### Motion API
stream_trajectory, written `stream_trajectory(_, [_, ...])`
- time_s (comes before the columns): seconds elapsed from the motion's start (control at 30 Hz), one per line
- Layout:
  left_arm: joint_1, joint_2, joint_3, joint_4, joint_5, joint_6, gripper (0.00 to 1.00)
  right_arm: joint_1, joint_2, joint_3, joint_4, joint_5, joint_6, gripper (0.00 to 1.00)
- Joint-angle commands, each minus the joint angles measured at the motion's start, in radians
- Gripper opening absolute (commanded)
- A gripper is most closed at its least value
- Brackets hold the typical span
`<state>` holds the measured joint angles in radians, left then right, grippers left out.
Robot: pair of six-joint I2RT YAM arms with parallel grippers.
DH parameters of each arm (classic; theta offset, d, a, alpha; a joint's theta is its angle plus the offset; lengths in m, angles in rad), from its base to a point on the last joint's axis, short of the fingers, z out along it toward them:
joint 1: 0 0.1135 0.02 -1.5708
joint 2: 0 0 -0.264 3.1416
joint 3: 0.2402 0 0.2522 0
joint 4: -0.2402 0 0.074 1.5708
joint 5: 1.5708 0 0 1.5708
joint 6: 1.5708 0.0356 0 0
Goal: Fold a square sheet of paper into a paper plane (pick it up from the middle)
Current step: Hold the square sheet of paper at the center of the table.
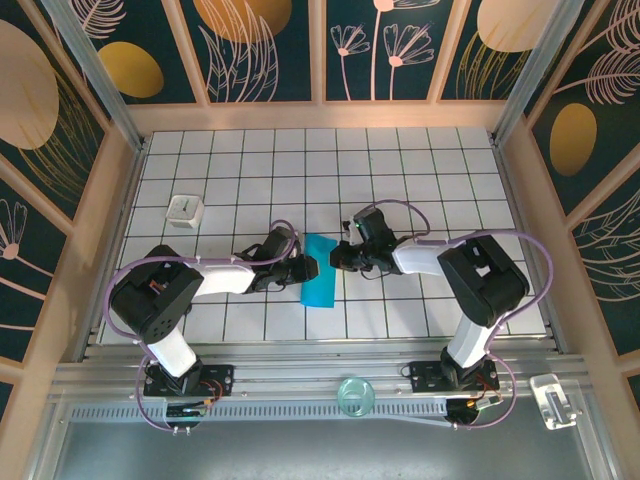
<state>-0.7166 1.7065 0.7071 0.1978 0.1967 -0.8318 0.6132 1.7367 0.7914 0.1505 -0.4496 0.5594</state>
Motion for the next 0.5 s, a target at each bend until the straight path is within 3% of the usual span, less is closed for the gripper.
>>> stream_trajectory(0.0, [-0.024, 0.109, -0.056, -0.100, -0.013, -0.003, 0.34, 0.012, 0.028, 0.025, 0.020, -0.012, 0.007, 0.02])
stream_trajectory(0.47, [-0.026, 0.086, -0.042, -0.125, -0.032, -0.001, 0.37, 0.014, 0.091, 0.004, -0.085, 0.102, -0.013, 0.00])
